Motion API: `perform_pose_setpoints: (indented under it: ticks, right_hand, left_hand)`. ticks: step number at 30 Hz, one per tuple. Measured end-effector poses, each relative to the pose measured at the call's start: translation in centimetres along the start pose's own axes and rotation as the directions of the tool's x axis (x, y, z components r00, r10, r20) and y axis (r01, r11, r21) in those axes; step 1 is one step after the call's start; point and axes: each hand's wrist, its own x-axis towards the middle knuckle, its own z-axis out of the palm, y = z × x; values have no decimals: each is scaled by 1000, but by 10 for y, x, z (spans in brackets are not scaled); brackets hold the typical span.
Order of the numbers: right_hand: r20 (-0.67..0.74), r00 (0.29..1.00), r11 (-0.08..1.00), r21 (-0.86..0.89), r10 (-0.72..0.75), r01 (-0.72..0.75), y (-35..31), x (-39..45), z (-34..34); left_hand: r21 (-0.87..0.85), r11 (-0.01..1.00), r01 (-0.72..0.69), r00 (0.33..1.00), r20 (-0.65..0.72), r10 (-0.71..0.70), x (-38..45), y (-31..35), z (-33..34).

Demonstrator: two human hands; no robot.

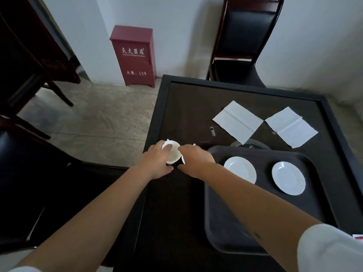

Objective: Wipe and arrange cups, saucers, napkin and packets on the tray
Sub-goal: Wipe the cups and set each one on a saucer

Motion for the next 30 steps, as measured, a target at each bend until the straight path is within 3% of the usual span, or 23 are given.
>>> perform_pose_setpoints:
  ticks: [6,10,17,22,30]
  right_hand:
    - [23,1000,996,-84,-12,14,-6,41,14]
    - [127,992,997,-65,-25,33,-6,59,25]
    - [143,989,1000,-19,-21,24,-3,68,25]
    - [82,995,998,0,-56,56,-7,55,23]
    - [51,996,978,198,-75,64,-18,1,21]
  left_hand:
    - [-84,996,31,999,21,-29,21,-8,11]
    - [-172,983,55,998,24,-52,31,-13,16]
    - [-348,933,88,994,87,-62,37,-19,13]
    - [-363,927,93,995,68,-74,22,-19,10]
    - [-317,948,40,999,3,-42,-33,3,1]
